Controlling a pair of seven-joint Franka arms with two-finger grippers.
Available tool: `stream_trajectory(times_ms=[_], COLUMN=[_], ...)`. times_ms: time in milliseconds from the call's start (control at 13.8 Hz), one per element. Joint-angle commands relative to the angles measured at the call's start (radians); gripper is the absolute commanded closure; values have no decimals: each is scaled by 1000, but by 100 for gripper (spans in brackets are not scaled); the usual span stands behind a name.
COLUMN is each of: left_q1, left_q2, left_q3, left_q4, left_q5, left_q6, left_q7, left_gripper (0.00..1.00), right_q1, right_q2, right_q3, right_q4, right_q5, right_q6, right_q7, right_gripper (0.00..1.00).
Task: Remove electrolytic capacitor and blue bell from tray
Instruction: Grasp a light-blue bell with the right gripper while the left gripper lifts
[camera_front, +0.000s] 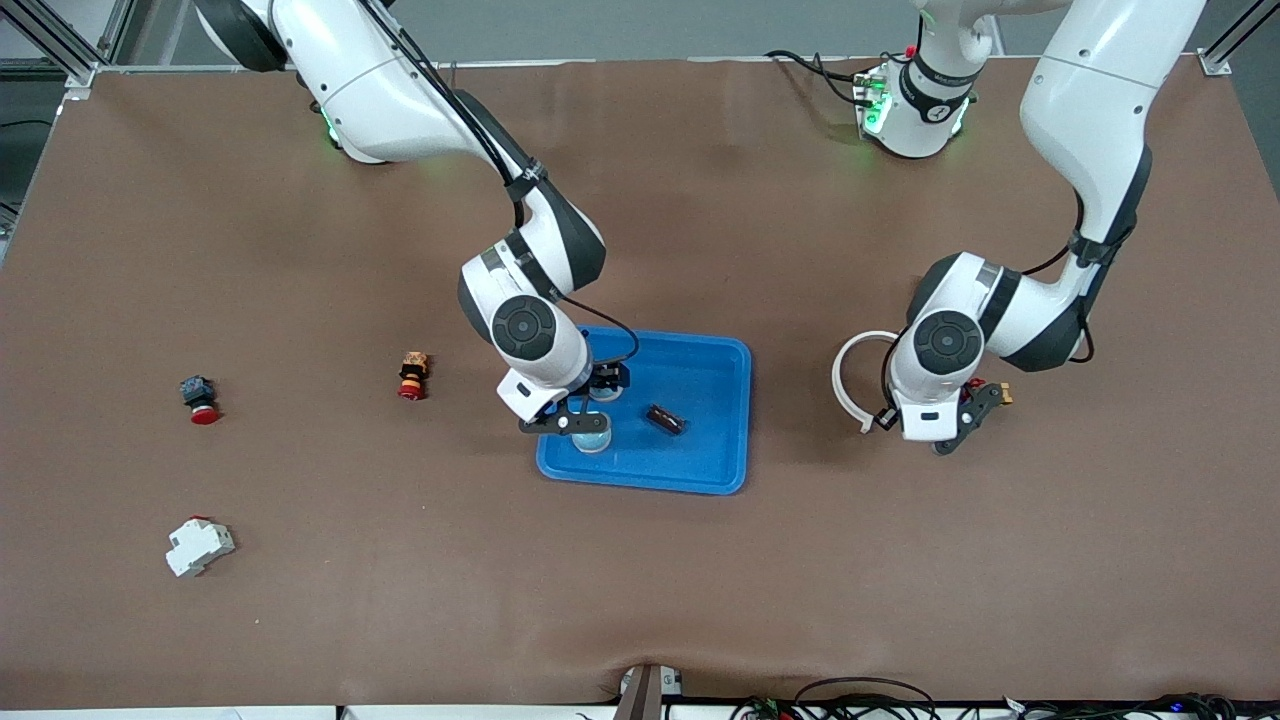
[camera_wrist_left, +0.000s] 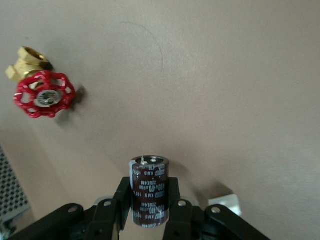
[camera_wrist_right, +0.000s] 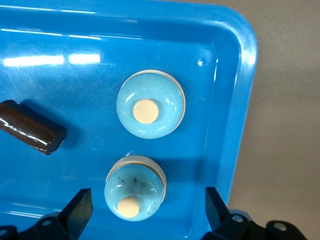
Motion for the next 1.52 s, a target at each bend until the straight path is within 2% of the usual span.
stream_trajectory(times_ms=[0, 145, 290, 579, 1013, 1158, 1303, 1375, 1448], left_q1=[40, 35, 34, 22, 15, -6, -78, -99, -110], left_q2=[-4, -1, -12, -56, -44, 9, 75, 112, 143], left_q3=[-9, -9, -10, -21, -206, -246, -247, -246, -246], left_q4=[-32, -31, -31, -14, 119, 203, 291, 326, 352], left_q5=[53, 54, 54, 50, 21, -26, -65, -60, -63], left_q6=[39, 39, 39, 19, -38, -38, -30, -25, -22], left_q7=[-4, -12, -18, -48, -148, -234, -358, -396, -415], left_gripper=[85, 51, 0, 0, 0, 0, 0, 0, 0], right_q1=[28, 32, 32, 34, 42, 48, 49, 52, 51], right_q2=[22, 34, 47, 62, 74, 79, 82, 82, 83], right_q3=[-9, -9, -9, -7, -7, -9, -7, -9, -7], right_q4=[10, 10, 11, 11, 11, 13, 13, 13, 14], right_q5=[-19, -19, -18, -21, -18, -18, -19, -19, -18], right_q6=[24, 30, 30, 50, 54, 57, 59, 60, 59], right_q7=[17, 17, 17, 17, 17, 17, 16, 16, 16], right_gripper=[0, 0, 0, 0, 0, 0, 0, 13, 37])
